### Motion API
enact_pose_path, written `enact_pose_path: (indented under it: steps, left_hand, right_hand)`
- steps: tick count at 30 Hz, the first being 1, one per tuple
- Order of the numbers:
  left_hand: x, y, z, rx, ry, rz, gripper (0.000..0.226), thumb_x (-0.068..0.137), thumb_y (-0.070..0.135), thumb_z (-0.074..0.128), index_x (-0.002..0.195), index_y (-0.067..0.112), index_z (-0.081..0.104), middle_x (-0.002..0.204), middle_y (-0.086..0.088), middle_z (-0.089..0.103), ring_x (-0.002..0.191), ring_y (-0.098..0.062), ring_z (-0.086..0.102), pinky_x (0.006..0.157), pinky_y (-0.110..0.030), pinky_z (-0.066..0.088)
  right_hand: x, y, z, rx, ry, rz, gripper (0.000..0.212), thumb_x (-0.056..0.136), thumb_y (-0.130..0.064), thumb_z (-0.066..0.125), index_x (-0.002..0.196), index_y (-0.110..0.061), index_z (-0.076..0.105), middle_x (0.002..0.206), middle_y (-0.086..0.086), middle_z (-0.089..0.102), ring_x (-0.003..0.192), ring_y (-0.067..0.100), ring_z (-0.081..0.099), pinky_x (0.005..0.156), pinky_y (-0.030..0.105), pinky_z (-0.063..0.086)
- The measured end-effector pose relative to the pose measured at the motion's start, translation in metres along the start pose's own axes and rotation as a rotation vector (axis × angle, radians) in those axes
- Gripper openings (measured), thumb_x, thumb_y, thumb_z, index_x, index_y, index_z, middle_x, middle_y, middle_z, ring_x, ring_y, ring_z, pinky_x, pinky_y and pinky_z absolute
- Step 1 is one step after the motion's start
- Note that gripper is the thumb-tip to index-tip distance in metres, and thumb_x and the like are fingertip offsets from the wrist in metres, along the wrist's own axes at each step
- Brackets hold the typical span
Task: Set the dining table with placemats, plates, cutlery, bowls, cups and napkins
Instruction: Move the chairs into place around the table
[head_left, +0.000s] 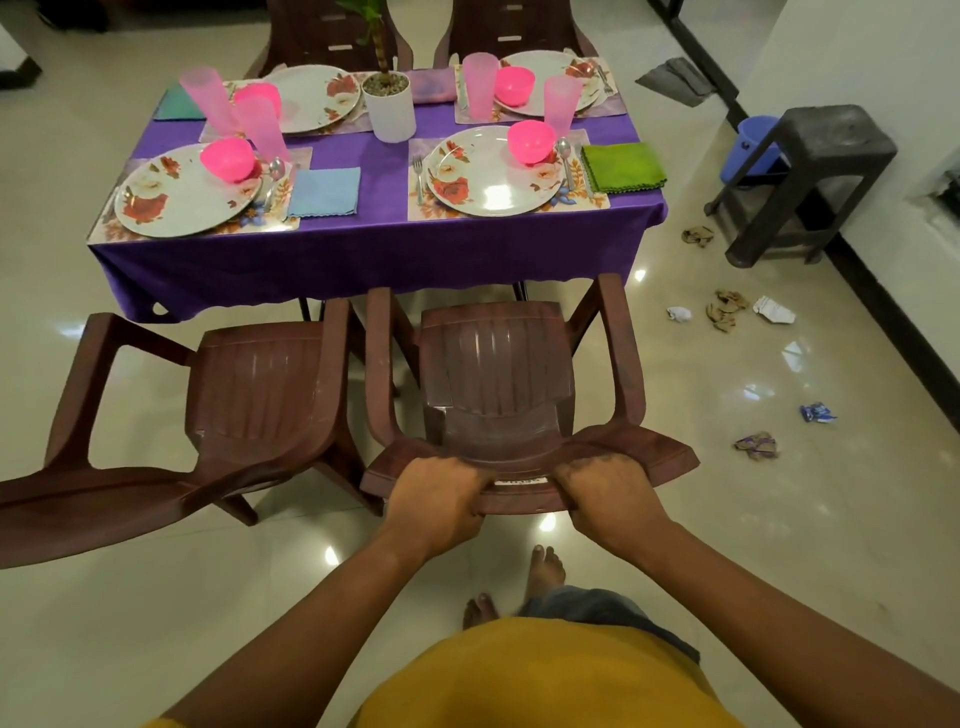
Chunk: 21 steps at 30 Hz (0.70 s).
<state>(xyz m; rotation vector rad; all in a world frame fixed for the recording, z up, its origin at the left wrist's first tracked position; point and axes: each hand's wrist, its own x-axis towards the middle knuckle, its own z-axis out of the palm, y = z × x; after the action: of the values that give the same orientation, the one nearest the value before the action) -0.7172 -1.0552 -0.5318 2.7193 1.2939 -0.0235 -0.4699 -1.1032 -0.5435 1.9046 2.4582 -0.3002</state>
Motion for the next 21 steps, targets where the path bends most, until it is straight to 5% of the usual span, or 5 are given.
enact_pose_path:
  steps: [10,21]
  left_hand:
    - [0.013,0.002,0.005,0.012,-0.046,-0.054,0.031,0.079,0.035,0.05,0.103,0.033,0.07,0.089,0.007,0.074,0.079,-0.02,0.07,0.061,-0.032,0.053]
    - [0.0,0.006,0.002,-0.033,-0.029,-0.027,0.031,0.079,0.036,0.049,0.104,0.035,0.068,0.092,0.01,0.073,0.081,-0.016,0.069,0.058,-0.029,0.046]
  right_hand:
    - [0.009,0.012,-0.008,-0.04,0.008,-0.022,0.015,0.071,-0.013,0.077,0.079,-0.024,0.071,0.068,-0.004,0.069,0.057,0.018,0.064,0.057,0.028,0.054]
    - [-0.005,0.006,0.003,0.035,0.087,-0.032,0.019,0.07,-0.018,0.088,0.078,-0.024,0.072,0.065,-0.005,0.069,0.052,0.014,0.063,0.055,0.026,0.056]
